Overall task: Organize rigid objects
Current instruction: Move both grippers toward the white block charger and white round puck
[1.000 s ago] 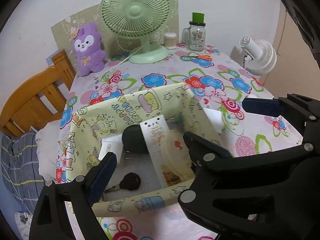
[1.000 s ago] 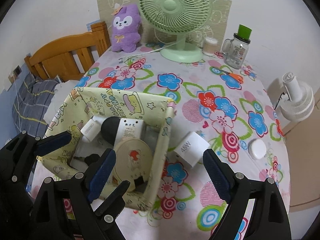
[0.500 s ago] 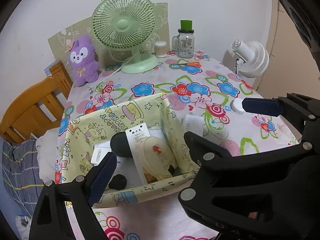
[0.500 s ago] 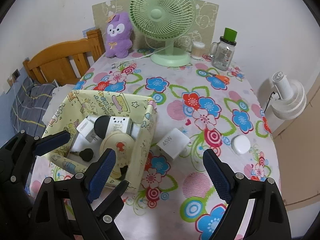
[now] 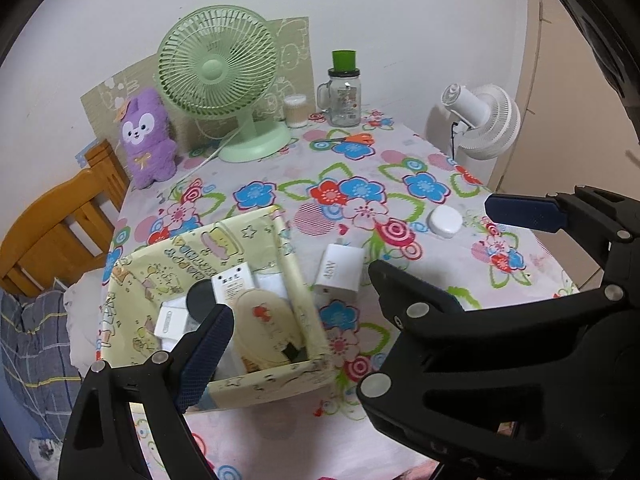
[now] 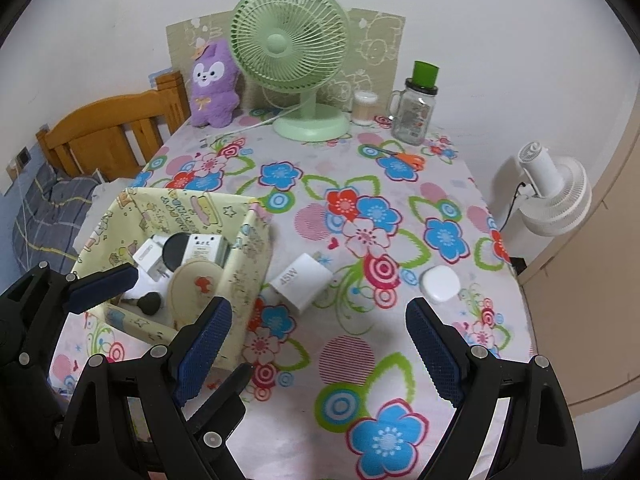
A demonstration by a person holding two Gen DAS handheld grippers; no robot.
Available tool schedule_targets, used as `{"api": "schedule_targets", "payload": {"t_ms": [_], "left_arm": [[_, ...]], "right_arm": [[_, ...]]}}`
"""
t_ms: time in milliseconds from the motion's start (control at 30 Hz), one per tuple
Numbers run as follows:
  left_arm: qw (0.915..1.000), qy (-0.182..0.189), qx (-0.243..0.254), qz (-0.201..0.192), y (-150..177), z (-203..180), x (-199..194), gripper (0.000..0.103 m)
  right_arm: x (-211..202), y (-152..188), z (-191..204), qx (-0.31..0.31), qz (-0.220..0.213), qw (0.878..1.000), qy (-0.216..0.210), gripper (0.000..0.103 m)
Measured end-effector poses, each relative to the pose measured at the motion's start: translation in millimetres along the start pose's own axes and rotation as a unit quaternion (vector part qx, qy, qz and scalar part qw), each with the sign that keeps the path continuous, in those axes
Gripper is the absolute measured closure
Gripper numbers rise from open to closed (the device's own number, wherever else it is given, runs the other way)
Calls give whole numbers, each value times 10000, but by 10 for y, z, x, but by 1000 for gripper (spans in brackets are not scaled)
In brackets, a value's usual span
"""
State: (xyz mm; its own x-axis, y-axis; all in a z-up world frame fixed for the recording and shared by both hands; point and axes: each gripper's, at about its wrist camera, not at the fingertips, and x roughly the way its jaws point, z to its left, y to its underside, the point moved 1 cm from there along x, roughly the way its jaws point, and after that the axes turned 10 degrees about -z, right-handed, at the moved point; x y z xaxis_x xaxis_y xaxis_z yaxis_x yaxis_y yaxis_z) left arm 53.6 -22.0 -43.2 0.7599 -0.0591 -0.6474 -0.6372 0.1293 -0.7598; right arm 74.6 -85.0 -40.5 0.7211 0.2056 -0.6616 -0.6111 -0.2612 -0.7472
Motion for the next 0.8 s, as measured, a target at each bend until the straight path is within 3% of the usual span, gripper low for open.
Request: {"api": "schedule_targets", "payload": {"t_ms": [800], "left_arm": [[9998, 136, -152, 34, -47, -698, 291, 10]], "right_arm": [[53, 243, -735, 154, 11, 9997, 184, 13]]}}
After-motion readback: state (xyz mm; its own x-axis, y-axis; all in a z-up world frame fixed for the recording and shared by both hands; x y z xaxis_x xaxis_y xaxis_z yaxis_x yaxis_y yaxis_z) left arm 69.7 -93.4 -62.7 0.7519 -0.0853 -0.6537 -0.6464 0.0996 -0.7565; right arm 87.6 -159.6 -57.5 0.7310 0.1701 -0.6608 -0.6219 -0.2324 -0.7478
